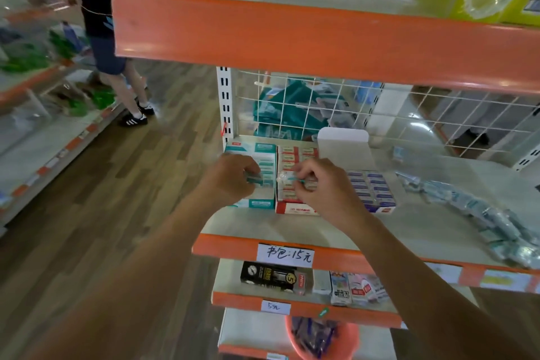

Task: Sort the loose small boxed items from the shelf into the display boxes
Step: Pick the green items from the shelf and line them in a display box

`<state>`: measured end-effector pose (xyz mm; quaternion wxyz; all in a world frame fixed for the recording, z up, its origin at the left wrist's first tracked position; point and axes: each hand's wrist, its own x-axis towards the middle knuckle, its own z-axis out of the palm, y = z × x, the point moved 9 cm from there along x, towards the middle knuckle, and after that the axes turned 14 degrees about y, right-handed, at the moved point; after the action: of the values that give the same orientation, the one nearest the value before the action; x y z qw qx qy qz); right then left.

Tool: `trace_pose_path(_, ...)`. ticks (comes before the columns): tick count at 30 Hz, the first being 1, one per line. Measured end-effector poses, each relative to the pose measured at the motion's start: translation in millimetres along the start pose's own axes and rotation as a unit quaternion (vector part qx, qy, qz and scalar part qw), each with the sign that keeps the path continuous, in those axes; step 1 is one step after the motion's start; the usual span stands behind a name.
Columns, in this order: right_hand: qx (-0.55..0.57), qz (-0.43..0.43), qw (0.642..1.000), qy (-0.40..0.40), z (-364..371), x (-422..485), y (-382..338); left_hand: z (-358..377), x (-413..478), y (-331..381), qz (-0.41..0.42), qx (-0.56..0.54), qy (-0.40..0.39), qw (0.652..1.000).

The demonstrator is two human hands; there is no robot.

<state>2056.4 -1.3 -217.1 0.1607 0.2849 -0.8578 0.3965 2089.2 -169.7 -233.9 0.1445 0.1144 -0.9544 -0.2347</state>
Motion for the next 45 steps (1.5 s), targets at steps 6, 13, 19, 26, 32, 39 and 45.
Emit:
trace_pose_path(6, -0.015, 0.002, 0.998, -0.068, 44, 3, -8, 0, 0, -16, 0.044, 0.083, -0.006, 0.996)
trace_pose_path(13, -0.087, -0.014, 0.988, -0.128, 68, 12, -11, 15, 6, -27, 0.062, 0.135, -0.032, 0.988)
trace_pose_path(19, -0.132, -0.009, 0.975, -0.176, 85, 16, -15, 20, 11, -31, 0.077, 0.153, -0.045, 0.984)
trace_pose_path(26, -0.232, -0.045, 0.948, -0.215, 101, 20, -15, 23, 12, -37, 0.059, 0.128, -0.046, 0.989)
trace_pose_path(32, -0.241, -0.064, 0.947, -0.201, 103, 23, -18, 23, 13, -41, 0.038, 0.106, -0.033, 0.993)
trace_pose_path(39, -0.258, -0.065, 0.946, -0.187, 108, 27, -19, 26, 12, -38, 0.07, 0.138, -0.042, 0.987)
trace_pose_path(45, -0.227, -0.045, 0.956, -0.181, 99, 24, -15, 20, 12, -28, 0.084, 0.149, -0.032, 0.985)
